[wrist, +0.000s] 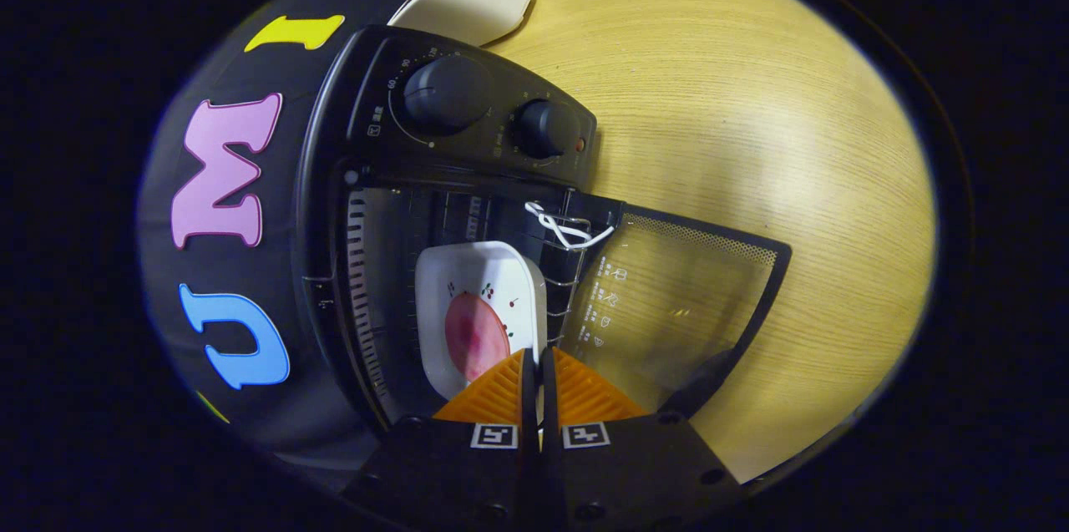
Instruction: Open the toaster oven, put the food inside, and close the toaster oven door.
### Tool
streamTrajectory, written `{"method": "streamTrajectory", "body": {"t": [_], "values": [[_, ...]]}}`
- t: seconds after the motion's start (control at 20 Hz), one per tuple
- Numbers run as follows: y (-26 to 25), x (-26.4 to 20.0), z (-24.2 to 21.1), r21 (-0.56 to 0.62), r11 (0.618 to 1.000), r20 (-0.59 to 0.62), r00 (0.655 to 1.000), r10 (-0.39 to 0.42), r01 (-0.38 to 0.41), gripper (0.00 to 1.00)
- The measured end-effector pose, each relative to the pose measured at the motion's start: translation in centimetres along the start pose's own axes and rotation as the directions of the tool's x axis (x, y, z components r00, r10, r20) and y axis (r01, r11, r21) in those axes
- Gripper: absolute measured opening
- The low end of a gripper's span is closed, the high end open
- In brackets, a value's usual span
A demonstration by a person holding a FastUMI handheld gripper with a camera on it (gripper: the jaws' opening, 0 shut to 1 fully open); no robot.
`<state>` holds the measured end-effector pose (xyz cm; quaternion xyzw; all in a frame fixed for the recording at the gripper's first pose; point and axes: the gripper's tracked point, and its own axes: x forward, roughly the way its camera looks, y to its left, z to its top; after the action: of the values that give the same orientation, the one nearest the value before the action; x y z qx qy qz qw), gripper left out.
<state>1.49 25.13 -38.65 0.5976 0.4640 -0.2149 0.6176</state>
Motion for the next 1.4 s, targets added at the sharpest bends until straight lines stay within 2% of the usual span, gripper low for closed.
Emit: {"method": "streamTrajectory", "body": {"t": [0.3, 0.55, 0.65, 0.7, 0.75, 0.8, 0.85, 0.9, 0.95, 1.05, 1.2, 1.4], "values": [[1.5, 1.4, -0.4, 0.078, 0.996, 0.015, 0.998, 0.053, -0.054, 0.06], [2.3, 1.2, -0.2, 0.110, 0.989, 0.006, 0.995, 0.101, -0.101, 0.10], [2.9, 1.4, -0.5, 0.131, 0.984, -0.005, 0.992, 0.124, -0.122, 0.19], [2.9, 1.3, -0.4, 0.136, 0.983, -0.012, 0.992, 0.125, -0.122, 0.36], [3.0, 1.2, -0.5, 0.143, 0.982, -0.017, 0.991, 0.130, -0.126, 0.43], [3.2, 1.0, -0.5, 0.142, 0.981, -0.018, 0.991, 0.135, -0.131, 0.63], [3.0, 0.7, -0.5, 0.131, 0.983, -0.025, 0.991, 0.133, -0.129, 0.72], [2.8, 0.4, -0.9, 0.120, 0.985, -0.037, 0.991, 0.130, -0.125, 0.94], [2.7, -0.1, -1.0, 0.113, 0.985, -0.048, 0.990, 0.134, -0.128, 0.97], [2.2, -1.4, -1.8, 0.063, 0.990, -0.090, 0.988, 0.129, -0.123, 0.97], [0.8, -4.2, -2.9, -0.098, 0.984, -0.155, 0.979, 0.133, -0.149, 0.97], [-1.2, -8.1, -3.3, -0.320, 0.921, -0.224, 0.962, 0.156, -0.223, 0.97]]}}
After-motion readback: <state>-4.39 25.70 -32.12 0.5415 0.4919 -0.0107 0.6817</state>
